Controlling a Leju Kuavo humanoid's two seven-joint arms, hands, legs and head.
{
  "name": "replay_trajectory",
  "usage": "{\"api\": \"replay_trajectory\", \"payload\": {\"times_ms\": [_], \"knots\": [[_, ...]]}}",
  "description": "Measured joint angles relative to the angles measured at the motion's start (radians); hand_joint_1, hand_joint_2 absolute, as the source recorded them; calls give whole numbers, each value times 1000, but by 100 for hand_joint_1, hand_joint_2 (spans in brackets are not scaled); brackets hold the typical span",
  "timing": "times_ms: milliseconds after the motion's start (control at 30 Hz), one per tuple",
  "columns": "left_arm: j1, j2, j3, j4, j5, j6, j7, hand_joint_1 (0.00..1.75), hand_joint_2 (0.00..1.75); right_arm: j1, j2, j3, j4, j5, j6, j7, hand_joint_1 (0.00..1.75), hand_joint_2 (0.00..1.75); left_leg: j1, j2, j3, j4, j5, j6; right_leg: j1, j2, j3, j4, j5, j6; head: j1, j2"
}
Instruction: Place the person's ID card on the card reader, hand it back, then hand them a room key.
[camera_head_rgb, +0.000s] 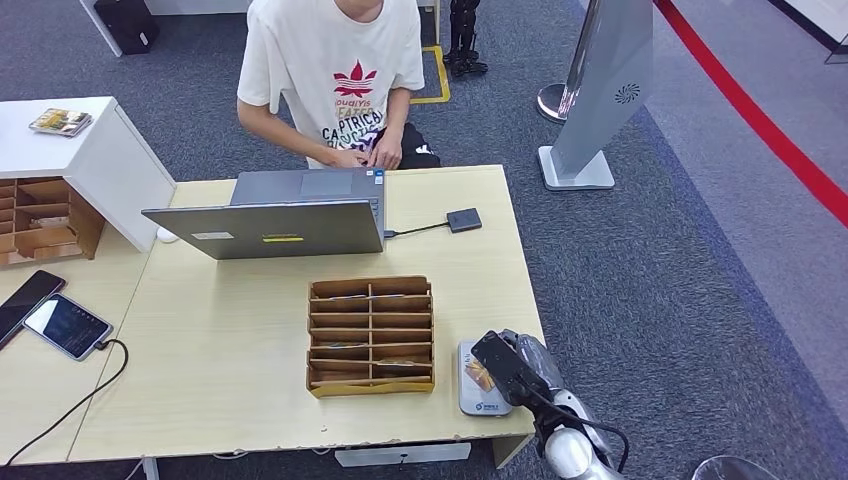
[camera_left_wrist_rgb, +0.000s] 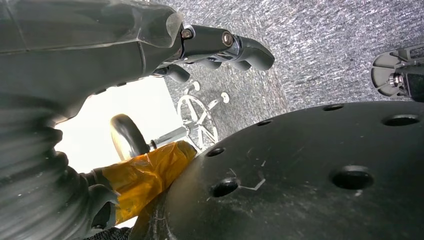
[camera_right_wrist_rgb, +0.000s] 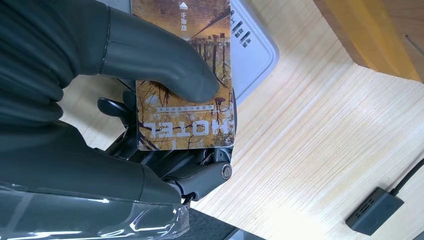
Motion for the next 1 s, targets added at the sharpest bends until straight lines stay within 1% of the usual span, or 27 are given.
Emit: {"api": "replay_trajectory", "payload": {"times_ms": [1000], "knots": [[0,0,0,0,5,3,0,0,175,2,0,0,1,-3,-4,0,175,175,0,0,1,0,0,0,0,0,0,0,0,0,0,0]]}}
